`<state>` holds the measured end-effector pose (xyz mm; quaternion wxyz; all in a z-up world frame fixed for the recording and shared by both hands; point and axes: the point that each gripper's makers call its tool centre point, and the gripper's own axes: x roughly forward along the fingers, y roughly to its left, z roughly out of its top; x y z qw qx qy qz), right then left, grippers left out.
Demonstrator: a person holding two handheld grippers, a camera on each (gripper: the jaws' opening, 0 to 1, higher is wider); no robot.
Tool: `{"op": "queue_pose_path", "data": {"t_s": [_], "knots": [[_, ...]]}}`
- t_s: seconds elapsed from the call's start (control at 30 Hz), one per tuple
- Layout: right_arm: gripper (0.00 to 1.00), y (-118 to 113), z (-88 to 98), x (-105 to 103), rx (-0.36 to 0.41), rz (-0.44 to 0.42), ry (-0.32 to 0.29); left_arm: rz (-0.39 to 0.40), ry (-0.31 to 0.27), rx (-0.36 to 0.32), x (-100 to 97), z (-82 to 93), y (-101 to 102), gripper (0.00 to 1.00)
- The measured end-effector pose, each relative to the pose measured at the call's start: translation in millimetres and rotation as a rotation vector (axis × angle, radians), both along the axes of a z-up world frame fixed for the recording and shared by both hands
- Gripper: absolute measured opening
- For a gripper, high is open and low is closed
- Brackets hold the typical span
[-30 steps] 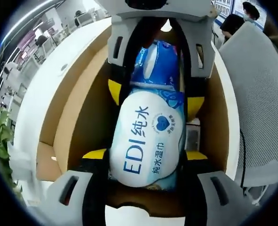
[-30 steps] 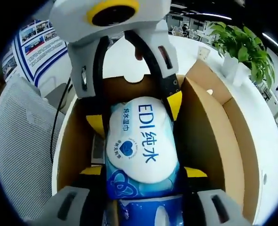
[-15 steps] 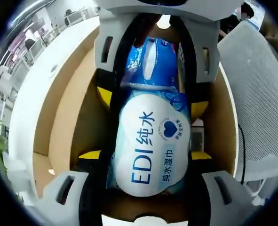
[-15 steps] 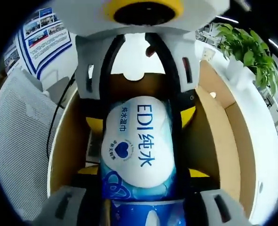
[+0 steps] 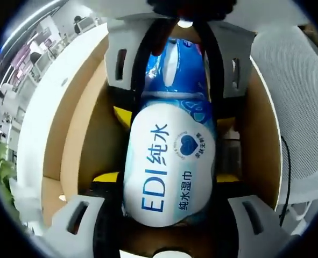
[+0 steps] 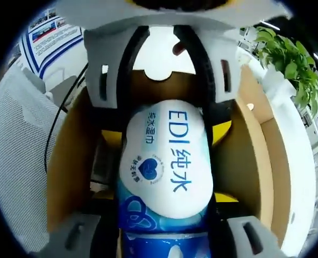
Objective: Operate the shoe box by opening the lid, removing the specified soft item, and placing it in the target area until the item is outside and the box remains undamaged.
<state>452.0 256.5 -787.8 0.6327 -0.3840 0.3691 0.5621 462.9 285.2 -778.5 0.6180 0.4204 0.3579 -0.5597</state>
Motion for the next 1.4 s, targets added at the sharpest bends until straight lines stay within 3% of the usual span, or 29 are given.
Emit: {"op": "queue_pose_path", "data": {"t_s": [0.17,0.37,0.67,1.0,1.4], "knots": [[0.66,-1,-0.3,1,0.038,-0.025,0.037,-0.019,-0.004,-0.014,-0.5,-1.0,-1,0.67],[0.67,1,-2.5,0,0.071,-0.024,0.033,-0.049,0.001,-0.037,-1.6,-4.1,-3,0.66],[0.67,4,-9.2,1,0.026,-0.016,0.036,-0.064,0.036,-0.021,-1.8,-9.6,-4,0.68],[0.66,4,-11.5,-1,0.010,-0.007,0.065,-0.078,0.059,-0.047,-2.2,-10.9,-6,0.69],[0.60,6,-4.3,1,0.106,-0.015,0.030,-0.102,0.027,-0.038,-2.0,-7.6,-7,0.68]]}}
